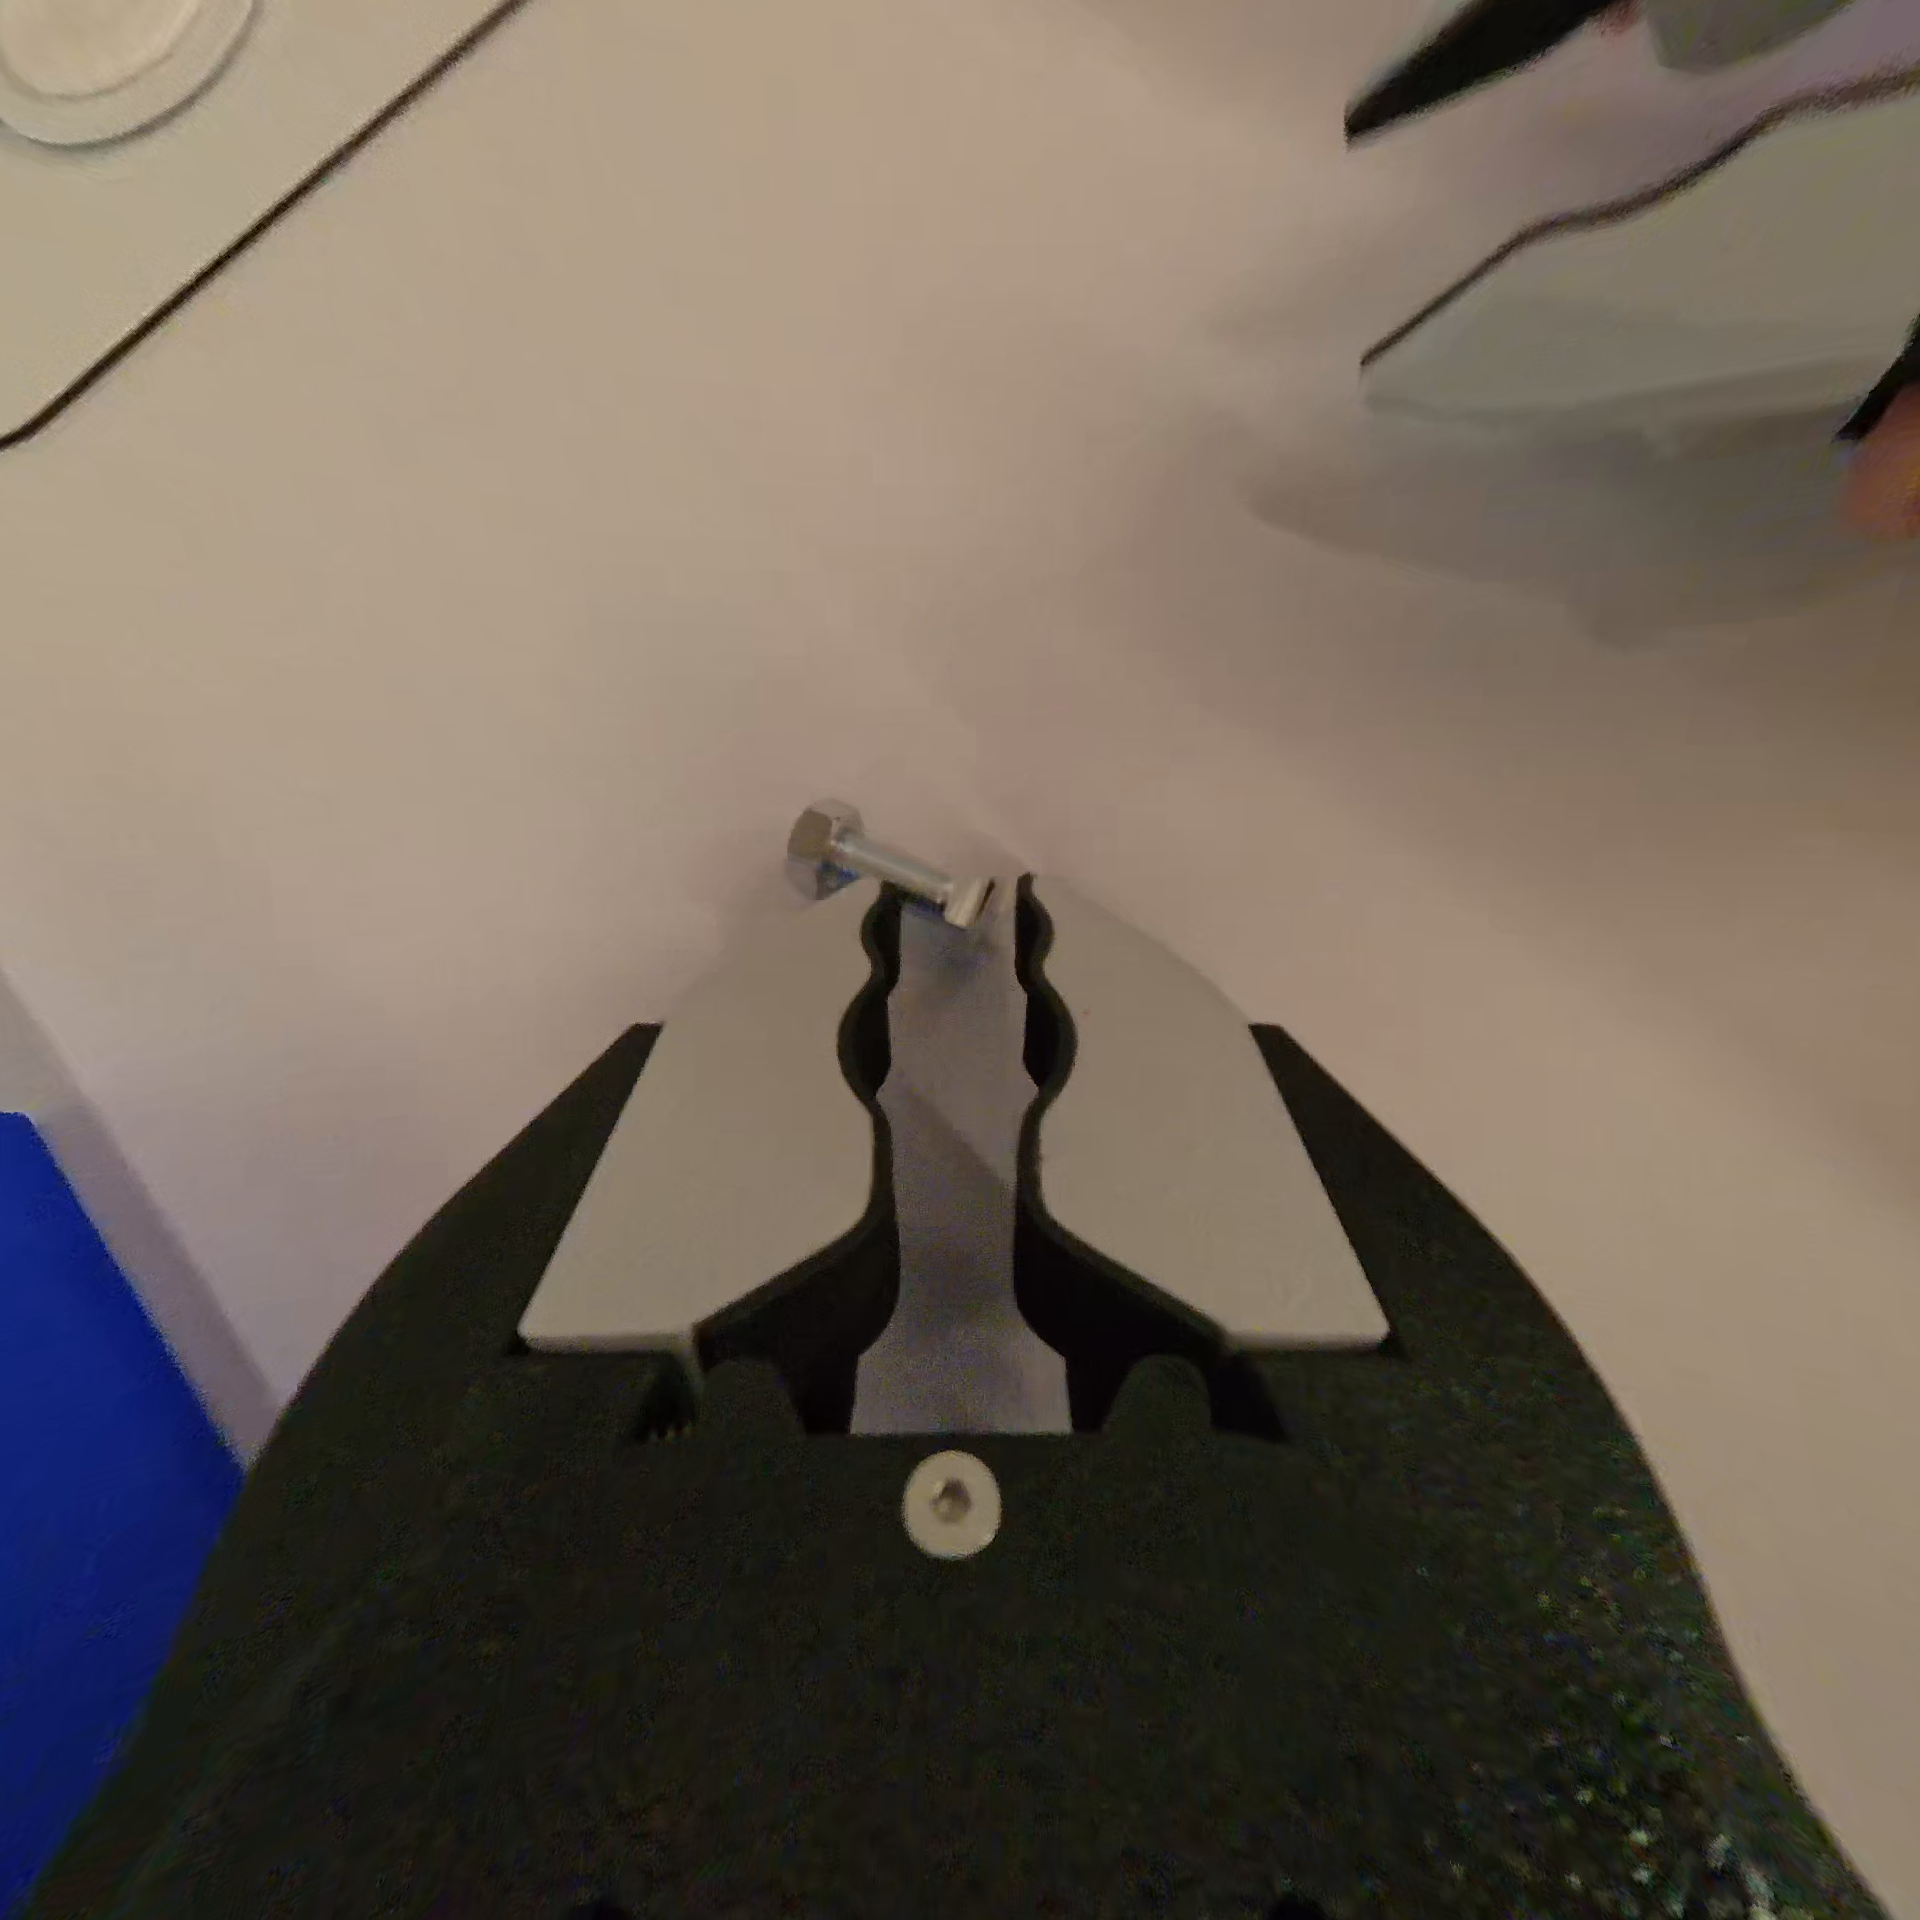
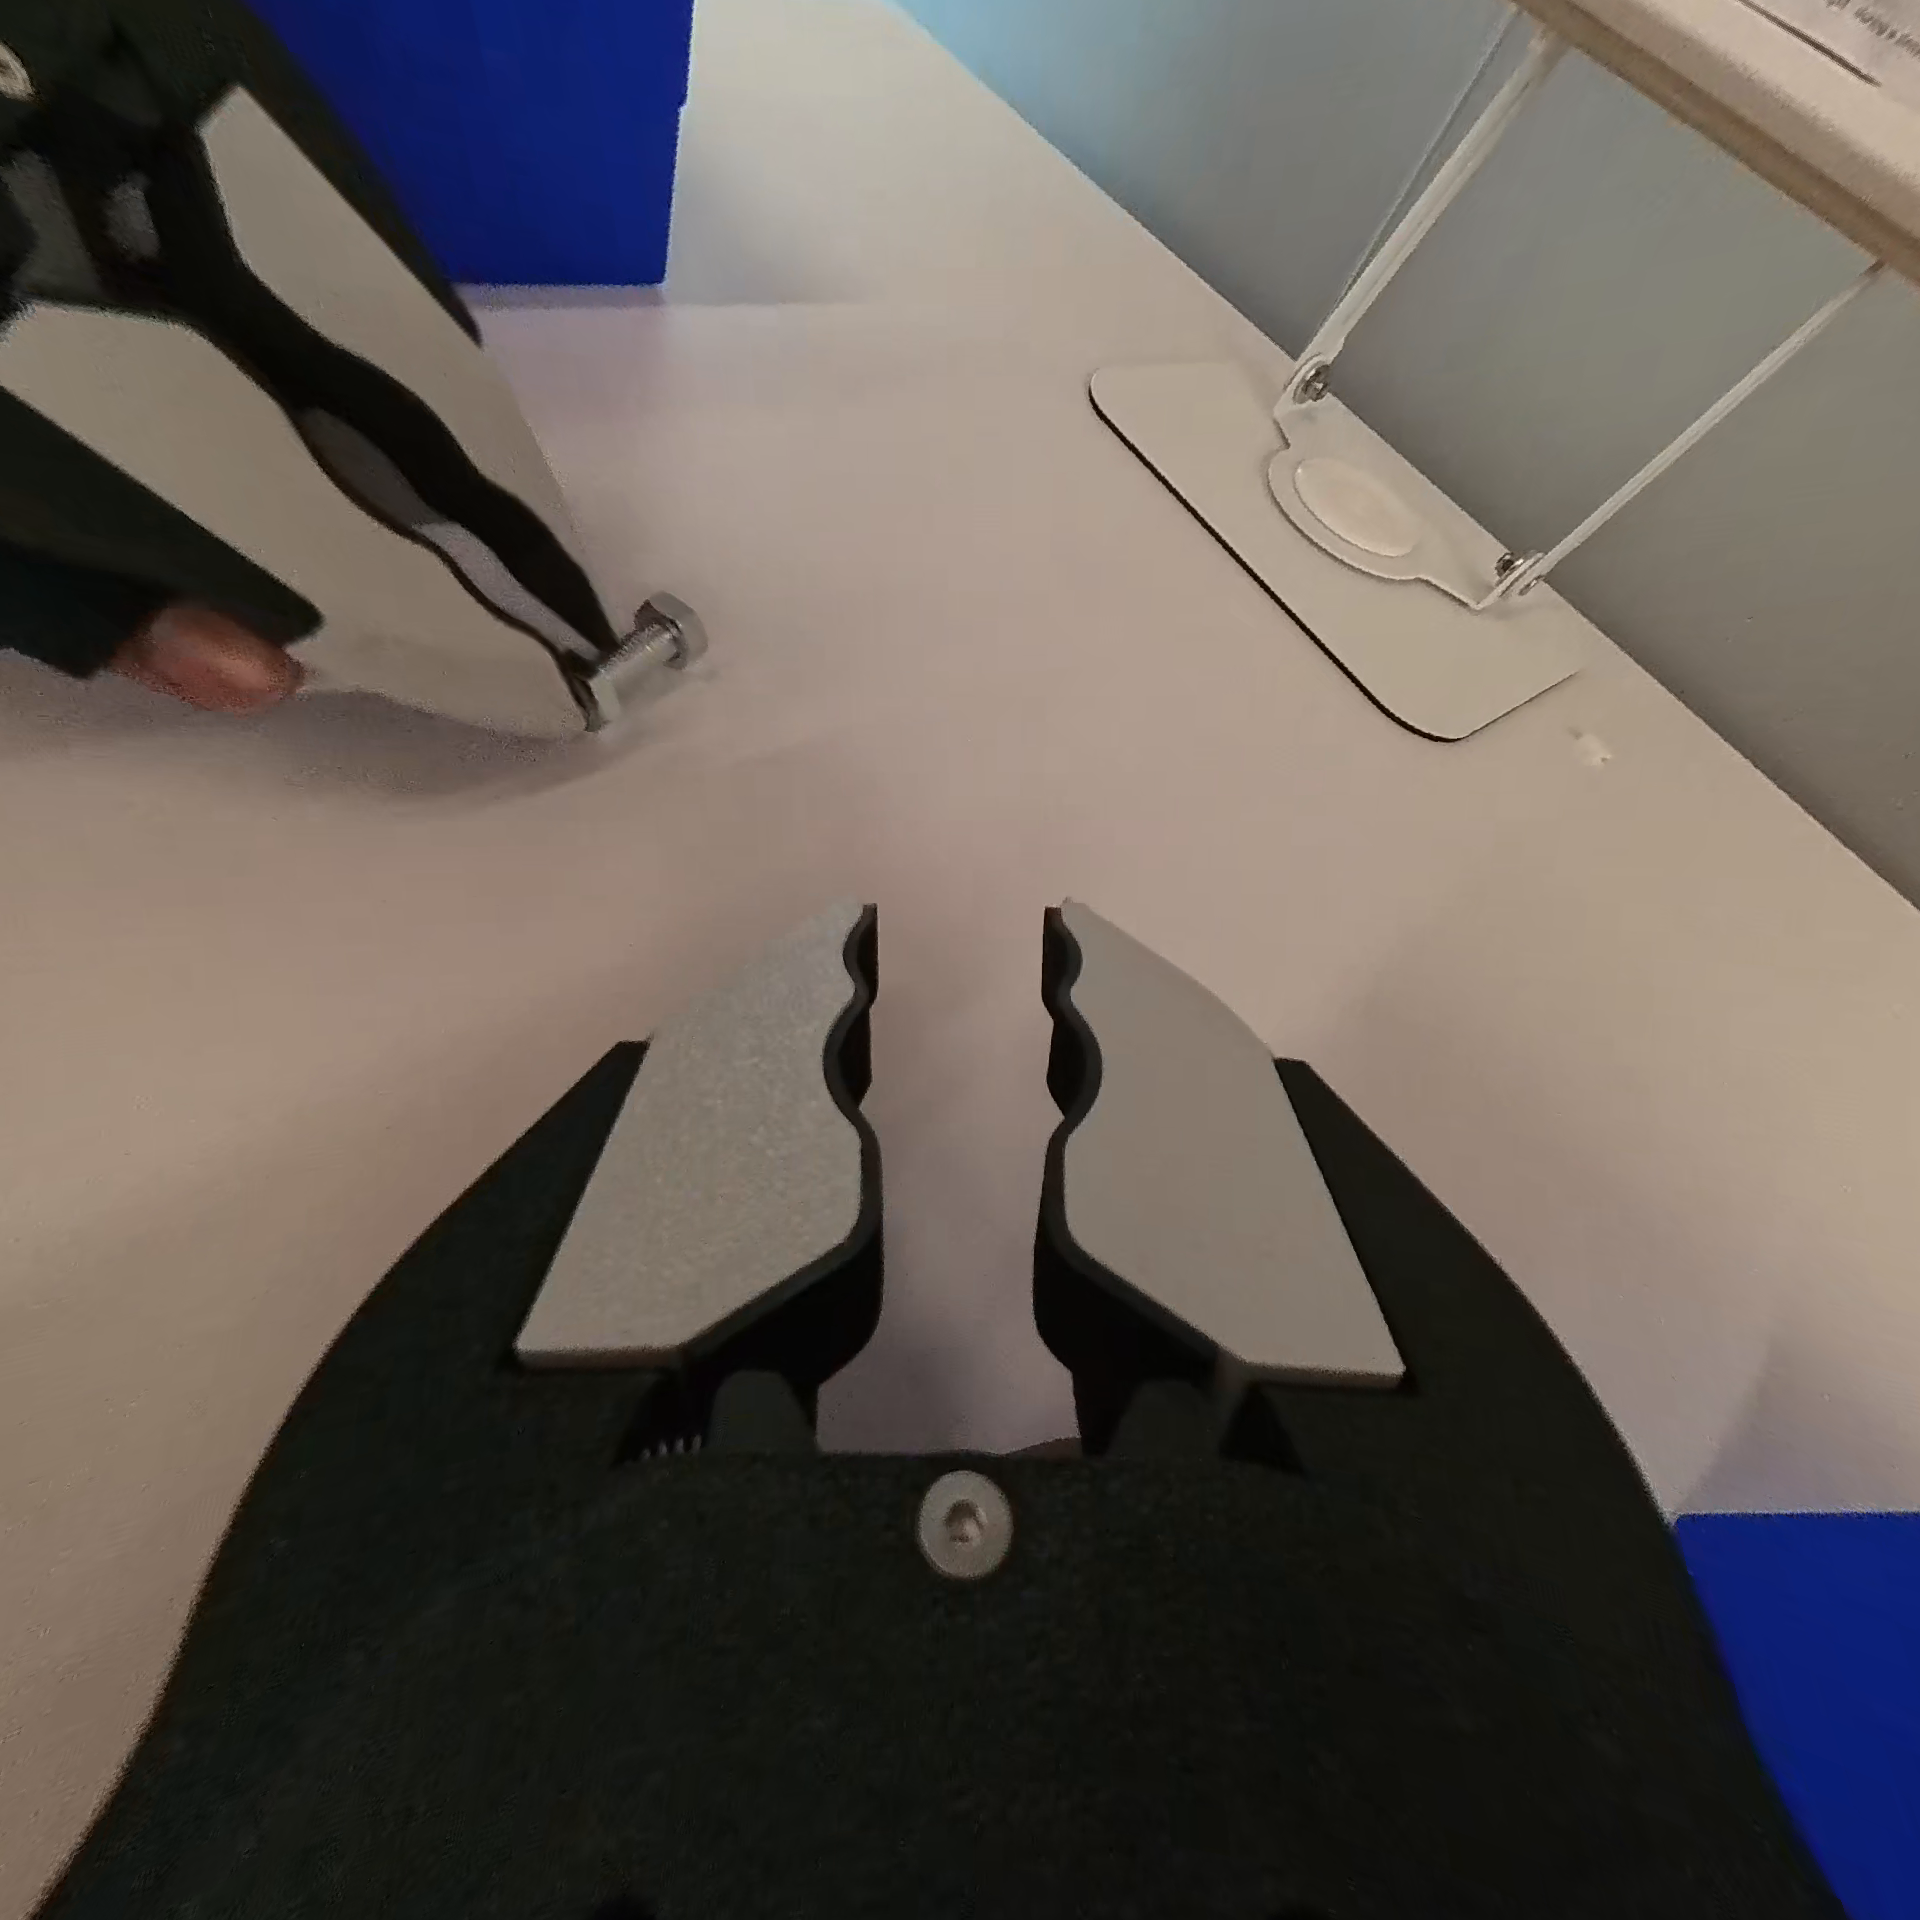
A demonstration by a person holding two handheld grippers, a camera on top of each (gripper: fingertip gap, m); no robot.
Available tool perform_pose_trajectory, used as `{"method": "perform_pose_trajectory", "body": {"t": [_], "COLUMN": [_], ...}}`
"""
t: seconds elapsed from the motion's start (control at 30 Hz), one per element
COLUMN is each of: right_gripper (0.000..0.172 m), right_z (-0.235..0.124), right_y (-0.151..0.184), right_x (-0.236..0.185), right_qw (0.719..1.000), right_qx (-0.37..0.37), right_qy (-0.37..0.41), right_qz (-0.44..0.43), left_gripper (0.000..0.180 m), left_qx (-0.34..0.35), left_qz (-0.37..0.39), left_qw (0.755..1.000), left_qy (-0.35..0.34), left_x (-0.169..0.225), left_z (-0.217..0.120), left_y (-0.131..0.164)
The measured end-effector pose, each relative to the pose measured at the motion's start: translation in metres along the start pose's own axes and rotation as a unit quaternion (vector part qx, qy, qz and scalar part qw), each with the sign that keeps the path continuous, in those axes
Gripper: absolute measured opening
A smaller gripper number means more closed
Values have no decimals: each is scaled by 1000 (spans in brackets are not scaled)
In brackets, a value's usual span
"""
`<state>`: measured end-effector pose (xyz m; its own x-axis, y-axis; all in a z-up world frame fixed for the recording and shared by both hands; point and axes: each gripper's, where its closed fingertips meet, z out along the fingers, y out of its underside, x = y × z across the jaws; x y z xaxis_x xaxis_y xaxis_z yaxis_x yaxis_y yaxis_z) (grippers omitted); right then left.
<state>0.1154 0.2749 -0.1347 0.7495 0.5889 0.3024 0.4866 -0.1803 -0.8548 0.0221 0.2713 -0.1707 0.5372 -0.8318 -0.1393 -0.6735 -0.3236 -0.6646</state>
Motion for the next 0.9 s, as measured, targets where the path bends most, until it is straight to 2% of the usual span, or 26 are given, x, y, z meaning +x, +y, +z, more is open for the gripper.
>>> {"method": "perform_pose_trajectory", "body": {"t": [0.07,0.23,0.33,0.43,0.5,0.57,0.63,0.67,0.73,0.8,0.9], "right_gripper": [30,30,30,30,30,30,34,35,37,38,39], "right_z": [0,0,0,1,1,0,-3,-8,-23,-42,-65], "right_y": [0,0,-1,-1,-2,-7,-21,-33,-63,-90,-112], "right_x": [0,-1,-3,-5,-7,-10,-19,-27,-40,-41,-36], "right_qw": [1000,1000,1000,1000,1000,1000,998,993,967,924,858], "right_qx": [1,0,0,-1,2,15,58,96,195,291,392], "right_qy": [1,3,3,5,5,-2,-35,-62,-121,-157,-180], "right_qz": [-3,-12,-16,-23,-27,-22,11,39,111,194,278], "left_gripper": [9,8,22,29,30,31,33,30,21,14,5], "left_qx": [-15,-34,4,-5,-5,35,144,228,389,504,644], "left_qz": [24,30,-22,-21,-19,-19,-31,-53,-122,-182,-263], "left_qw": [1000,999,999,1000,1000,999,989,970,902,821,674], "left_qy": [-2,-15,29,-10,-11,-8,21,62,141,199,247], "left_x": [-1,-17,-12,-23,-21,-17,-7,2,10,6,-14], "left_z": [2,-8,-13,-10,-6,-5,-18,-32,-73,-110,-156], "left_y": [6,13,2,5,4,-9,-42,-65,-102,-121,-126]}}
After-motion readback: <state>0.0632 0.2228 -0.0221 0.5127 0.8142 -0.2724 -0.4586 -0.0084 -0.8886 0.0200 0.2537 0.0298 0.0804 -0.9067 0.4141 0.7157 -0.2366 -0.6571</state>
